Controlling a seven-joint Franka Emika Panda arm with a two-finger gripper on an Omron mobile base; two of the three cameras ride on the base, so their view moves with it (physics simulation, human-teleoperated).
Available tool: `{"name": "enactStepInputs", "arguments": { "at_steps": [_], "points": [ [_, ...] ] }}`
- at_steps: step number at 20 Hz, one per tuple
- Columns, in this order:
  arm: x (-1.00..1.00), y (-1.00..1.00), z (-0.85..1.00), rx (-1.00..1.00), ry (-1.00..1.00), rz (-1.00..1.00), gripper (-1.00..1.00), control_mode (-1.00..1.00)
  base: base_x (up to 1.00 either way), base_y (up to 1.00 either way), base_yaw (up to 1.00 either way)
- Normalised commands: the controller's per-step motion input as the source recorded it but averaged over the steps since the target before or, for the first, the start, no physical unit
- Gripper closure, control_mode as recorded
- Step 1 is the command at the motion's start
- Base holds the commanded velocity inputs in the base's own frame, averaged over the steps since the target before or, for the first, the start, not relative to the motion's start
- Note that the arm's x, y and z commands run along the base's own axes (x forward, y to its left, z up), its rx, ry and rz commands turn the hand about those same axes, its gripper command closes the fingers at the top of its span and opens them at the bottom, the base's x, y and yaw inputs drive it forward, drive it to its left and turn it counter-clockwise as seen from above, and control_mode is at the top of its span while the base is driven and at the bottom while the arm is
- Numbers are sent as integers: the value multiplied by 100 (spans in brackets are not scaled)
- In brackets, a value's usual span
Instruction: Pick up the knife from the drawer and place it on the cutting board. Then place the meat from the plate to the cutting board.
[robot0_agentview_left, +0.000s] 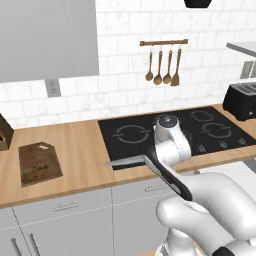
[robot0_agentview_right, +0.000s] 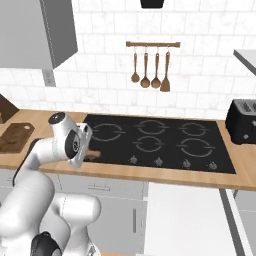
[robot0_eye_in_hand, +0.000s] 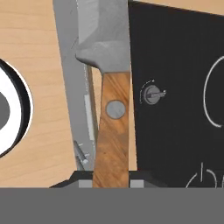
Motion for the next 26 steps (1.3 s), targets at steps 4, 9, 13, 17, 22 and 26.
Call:
{"name": "enactStepInputs", "arguments": {
  "at_steps": [4, 9, 13, 17, 22, 26],
  "points": [
    [33, 100, 10, -2, 1, 22, 100, -100, 0, 0, 0],
    [32, 100, 17, -2, 4, 23, 100, -100, 0, 0, 0],
    [35, 100, 20, -2, 7, 24, 100, -100, 0, 0, 0],
    [30, 100, 1, -4, 0, 16, 100, -100, 0, 0, 0],
    [9, 100, 0, -4, -4, 2, 100, -100, 0, 0, 0],
    [0, 83, 0, 0, -21, 0, 100, -100, 0, 0, 0]
  ]
}}
